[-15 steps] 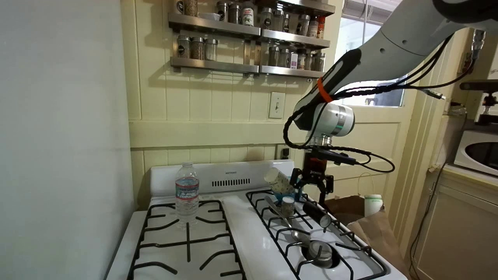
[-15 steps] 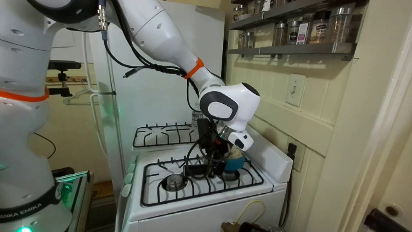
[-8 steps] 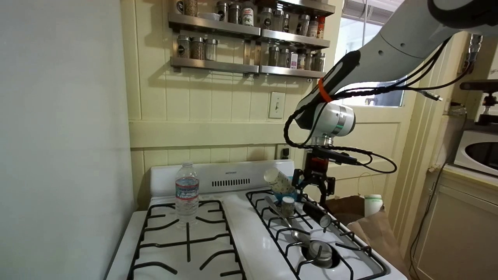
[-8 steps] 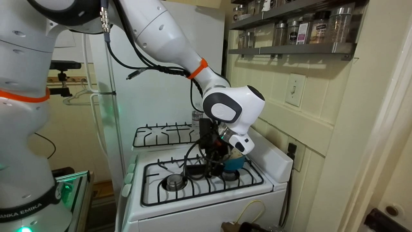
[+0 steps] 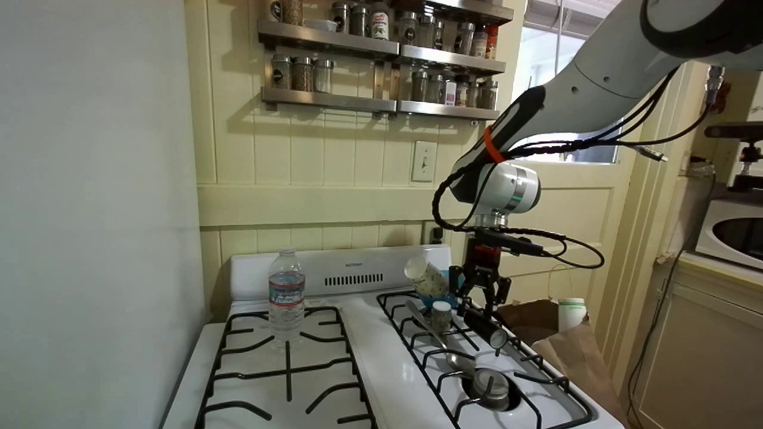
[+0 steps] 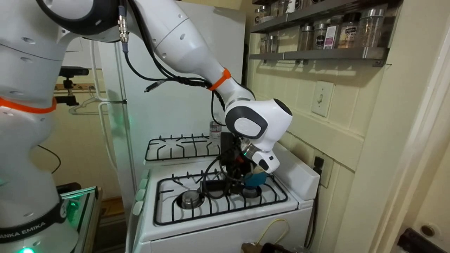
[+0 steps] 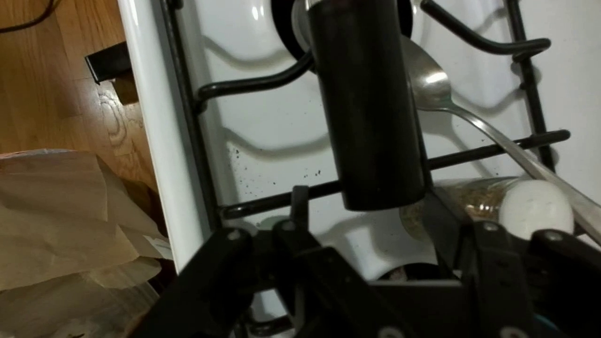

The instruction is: Move the black item to the left

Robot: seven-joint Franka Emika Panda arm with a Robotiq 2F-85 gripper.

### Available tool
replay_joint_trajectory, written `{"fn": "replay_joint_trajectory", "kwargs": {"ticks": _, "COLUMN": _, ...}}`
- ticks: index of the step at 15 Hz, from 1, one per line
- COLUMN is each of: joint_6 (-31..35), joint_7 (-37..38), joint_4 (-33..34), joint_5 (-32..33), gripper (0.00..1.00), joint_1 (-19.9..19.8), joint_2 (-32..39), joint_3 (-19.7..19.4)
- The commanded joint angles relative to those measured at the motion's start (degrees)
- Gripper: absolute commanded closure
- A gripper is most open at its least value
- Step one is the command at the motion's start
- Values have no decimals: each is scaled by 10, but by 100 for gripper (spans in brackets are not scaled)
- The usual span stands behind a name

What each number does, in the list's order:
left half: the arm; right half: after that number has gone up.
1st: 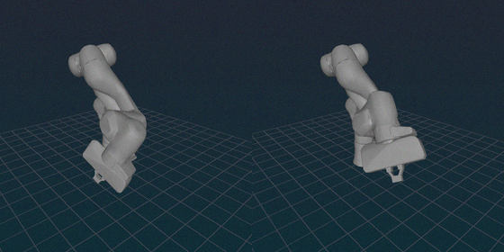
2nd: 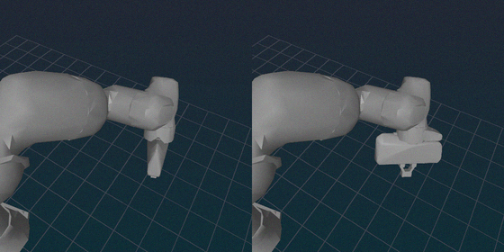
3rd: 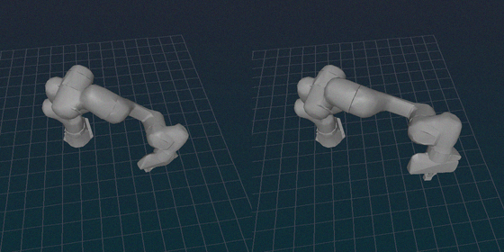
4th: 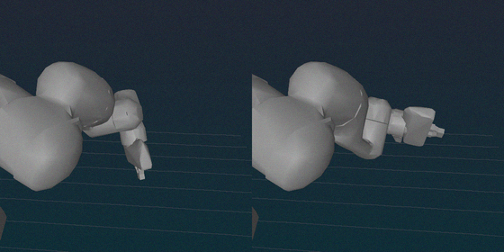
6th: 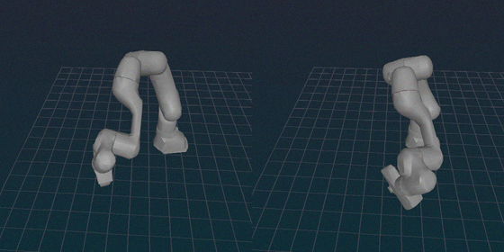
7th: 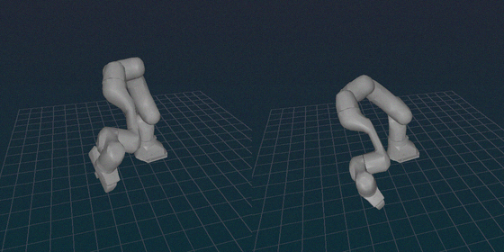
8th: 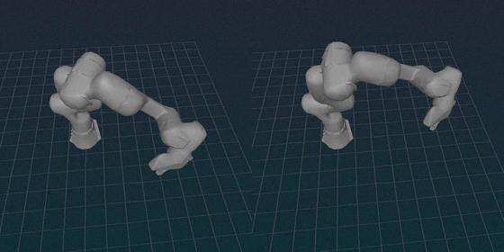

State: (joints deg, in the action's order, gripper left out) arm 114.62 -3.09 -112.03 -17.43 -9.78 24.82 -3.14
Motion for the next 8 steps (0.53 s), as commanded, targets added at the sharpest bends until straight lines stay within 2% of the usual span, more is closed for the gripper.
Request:
{"fn": "replay_joint_trajectory", "kwargs": {"ticks": 1, "joint_6": -8, "joint_7": 9, "joint_4": 24, "joint_5": -7, "gripper": 60, "joint_1": 2, "joint_2": 19, "joint_3": 1}}
{"fn": "replay_joint_trajectory", "kwargs": {"ticks": 6, "joint_6": -9, "joint_7": 9, "joint_4": 15, "joint_5": -5, "gripper": 99, "joint_1": 4, "joint_2": 1, "joint_3": 3}}
{"fn": "replay_joint_trajectory", "kwargs": {"ticks": 8, "joint_6": -10, "joint_7": 8, "joint_4": 10, "joint_5": -1, "gripper": 100, "joint_1": 6, "joint_2": -7, "joint_3": 3}}
